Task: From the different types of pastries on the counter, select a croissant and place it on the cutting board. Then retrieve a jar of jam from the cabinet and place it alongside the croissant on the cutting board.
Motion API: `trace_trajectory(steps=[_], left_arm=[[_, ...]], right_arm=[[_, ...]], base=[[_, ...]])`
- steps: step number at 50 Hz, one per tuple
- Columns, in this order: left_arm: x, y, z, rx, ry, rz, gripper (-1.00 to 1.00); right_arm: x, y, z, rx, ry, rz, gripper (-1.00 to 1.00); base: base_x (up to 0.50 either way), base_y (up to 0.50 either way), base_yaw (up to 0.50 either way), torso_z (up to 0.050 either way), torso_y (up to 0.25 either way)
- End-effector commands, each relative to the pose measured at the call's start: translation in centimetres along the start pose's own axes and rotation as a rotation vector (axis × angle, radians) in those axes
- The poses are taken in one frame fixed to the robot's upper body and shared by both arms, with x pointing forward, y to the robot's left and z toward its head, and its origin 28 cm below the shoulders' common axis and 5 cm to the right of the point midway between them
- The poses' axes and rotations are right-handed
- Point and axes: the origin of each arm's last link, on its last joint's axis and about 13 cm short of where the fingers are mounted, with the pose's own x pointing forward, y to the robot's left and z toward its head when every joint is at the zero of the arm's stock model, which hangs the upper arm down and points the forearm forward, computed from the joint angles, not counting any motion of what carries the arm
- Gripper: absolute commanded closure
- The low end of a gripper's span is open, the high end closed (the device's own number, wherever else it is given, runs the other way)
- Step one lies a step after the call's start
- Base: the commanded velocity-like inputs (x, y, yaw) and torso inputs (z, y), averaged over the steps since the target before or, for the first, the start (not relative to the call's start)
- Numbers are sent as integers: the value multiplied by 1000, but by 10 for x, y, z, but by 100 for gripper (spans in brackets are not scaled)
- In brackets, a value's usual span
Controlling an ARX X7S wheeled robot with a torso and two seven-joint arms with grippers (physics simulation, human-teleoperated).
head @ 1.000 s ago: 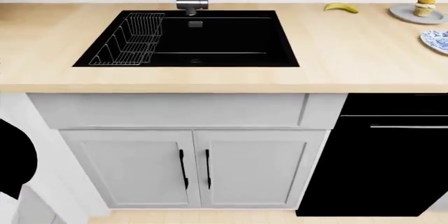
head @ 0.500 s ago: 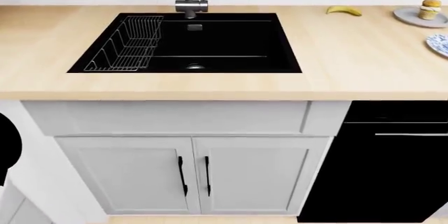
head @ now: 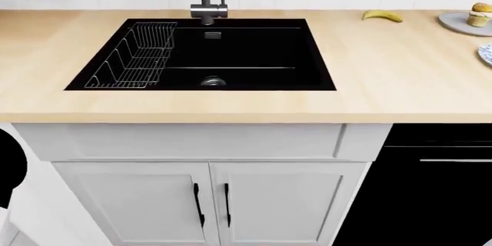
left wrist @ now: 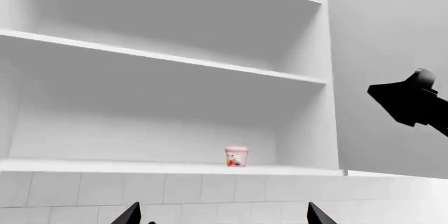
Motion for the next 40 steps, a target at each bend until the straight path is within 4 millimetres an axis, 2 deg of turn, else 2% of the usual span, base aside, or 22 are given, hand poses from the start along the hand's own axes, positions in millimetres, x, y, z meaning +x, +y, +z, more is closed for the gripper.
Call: trace_trajectory(steps=[1,40], left_arm=[[-1,1,0,-10,15,9,-100],[1,4,-6,4,19,13,-100]], right_arm=[[0,0,0,0,0,0,-100],[0,0,0,0,0,0,-100]], base=[[156,0,0,50,0],[177,44,0,50,0]])
